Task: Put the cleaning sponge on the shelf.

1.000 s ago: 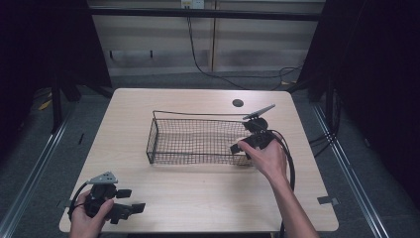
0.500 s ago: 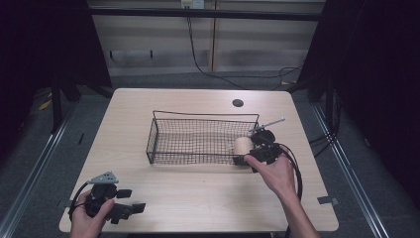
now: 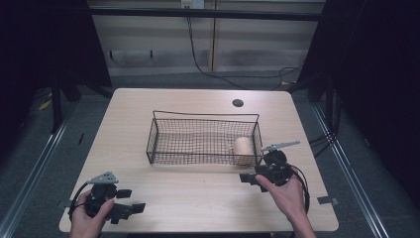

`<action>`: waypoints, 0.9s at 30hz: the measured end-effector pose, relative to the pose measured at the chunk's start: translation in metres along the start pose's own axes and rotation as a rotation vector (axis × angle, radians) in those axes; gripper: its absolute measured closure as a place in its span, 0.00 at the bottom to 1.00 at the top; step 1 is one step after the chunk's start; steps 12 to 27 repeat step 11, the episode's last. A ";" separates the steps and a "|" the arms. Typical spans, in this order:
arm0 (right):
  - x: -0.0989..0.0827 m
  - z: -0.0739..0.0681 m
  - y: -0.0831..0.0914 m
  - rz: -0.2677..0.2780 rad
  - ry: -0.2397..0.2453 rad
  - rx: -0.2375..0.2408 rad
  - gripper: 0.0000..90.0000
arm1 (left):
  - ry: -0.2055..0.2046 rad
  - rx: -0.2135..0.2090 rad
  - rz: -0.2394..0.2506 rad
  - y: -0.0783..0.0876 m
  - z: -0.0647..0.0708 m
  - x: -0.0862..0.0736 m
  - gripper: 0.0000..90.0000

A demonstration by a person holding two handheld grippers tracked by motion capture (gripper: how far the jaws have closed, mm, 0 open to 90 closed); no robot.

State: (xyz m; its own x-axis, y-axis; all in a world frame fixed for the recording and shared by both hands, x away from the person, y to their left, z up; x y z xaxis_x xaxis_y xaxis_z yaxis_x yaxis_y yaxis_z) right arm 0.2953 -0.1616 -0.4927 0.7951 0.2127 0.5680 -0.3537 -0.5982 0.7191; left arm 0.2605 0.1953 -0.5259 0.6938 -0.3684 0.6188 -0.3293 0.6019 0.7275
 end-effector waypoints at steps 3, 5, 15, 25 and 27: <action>-0.008 0.000 0.004 0.006 0.000 0.008 0.31 | -0.001 0.000 0.001 0.000 0.000 0.000 0.19; -0.012 0.001 0.006 0.015 -0.002 0.009 0.31 | 0.000 0.003 0.004 0.000 0.000 0.000 0.19; -0.022 0.009 0.012 0.041 0.014 -0.015 0.32 | 0.002 0.005 0.006 0.000 -0.001 0.001 0.19; -0.022 0.009 0.012 0.041 0.014 -0.015 0.32 | 0.002 0.005 0.006 0.000 -0.001 0.001 0.19; -0.022 0.009 0.012 0.041 0.014 -0.015 0.32 | 0.002 0.005 0.006 0.000 -0.001 0.001 0.19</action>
Point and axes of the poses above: each handheld gripper's, and its own axes: y roughly backward along the jaws, x roughly out of its top, z roughly to its right, the point moved 10 cm from there along -y, roughly forward along the jaws, and after that the axes turned 6 degrees about x, right-handed, at the moved point
